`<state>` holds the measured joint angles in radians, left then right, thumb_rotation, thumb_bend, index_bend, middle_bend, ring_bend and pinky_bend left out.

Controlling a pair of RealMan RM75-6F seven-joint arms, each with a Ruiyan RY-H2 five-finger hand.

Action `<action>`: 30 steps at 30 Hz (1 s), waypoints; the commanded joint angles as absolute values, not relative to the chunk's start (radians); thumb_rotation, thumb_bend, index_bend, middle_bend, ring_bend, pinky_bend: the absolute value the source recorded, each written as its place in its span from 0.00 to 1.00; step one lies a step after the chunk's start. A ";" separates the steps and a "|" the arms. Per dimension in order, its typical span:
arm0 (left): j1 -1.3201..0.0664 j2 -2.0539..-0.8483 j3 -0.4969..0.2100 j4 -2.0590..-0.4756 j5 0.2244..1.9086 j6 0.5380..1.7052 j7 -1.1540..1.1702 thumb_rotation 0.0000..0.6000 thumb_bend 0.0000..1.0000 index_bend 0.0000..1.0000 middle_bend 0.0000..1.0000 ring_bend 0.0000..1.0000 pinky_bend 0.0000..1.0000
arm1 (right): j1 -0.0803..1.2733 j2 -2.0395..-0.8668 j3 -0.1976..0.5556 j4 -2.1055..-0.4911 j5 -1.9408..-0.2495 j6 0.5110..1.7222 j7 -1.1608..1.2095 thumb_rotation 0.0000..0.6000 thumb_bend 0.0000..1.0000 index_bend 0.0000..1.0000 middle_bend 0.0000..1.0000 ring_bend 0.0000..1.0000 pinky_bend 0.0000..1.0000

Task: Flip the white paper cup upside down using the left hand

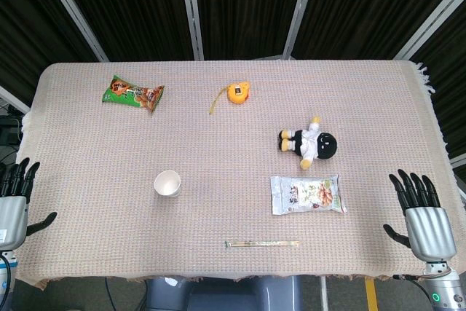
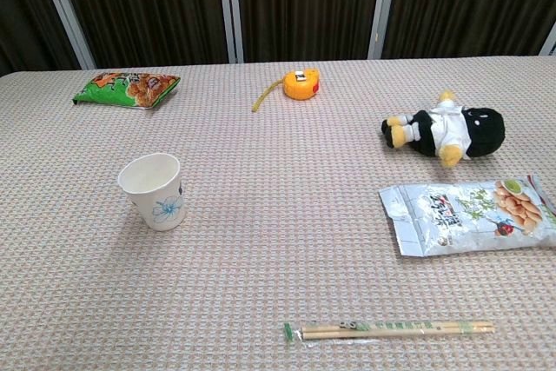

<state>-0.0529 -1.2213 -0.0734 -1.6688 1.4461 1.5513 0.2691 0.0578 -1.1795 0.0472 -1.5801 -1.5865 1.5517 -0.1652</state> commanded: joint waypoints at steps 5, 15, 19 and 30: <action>-0.053 -1.222 -0.070 -1.672 1.450 1.551 0.270 1.00 0.01 0.00 0.00 0.00 0.00 | 0.056 -1.177 0.047 -1.579 -1.588 1.556 -0.158 1.00 0.05 0.00 0.00 0.00 0.00; -0.073 -1.225 -0.070 -1.677 1.444 1.513 0.274 1.00 0.01 0.00 0.00 0.00 0.00 | 0.057 -1.175 0.050 -1.584 -1.583 1.552 -0.154 1.00 0.05 0.00 0.00 0.00 0.00; -0.094 -1.227 -0.082 -1.688 1.433 1.487 0.286 1.00 0.02 0.00 0.00 0.00 0.00 | 0.057 -1.174 0.048 -1.584 -1.586 1.551 -0.152 1.00 0.05 0.00 0.00 0.00 0.00; -0.278 -1.277 -0.154 -1.789 1.304 1.250 0.451 1.00 0.02 0.01 0.00 0.00 0.00 | 0.057 -1.169 0.047 -1.584 -1.585 1.549 -0.133 1.00 0.05 0.00 0.00 0.00 0.00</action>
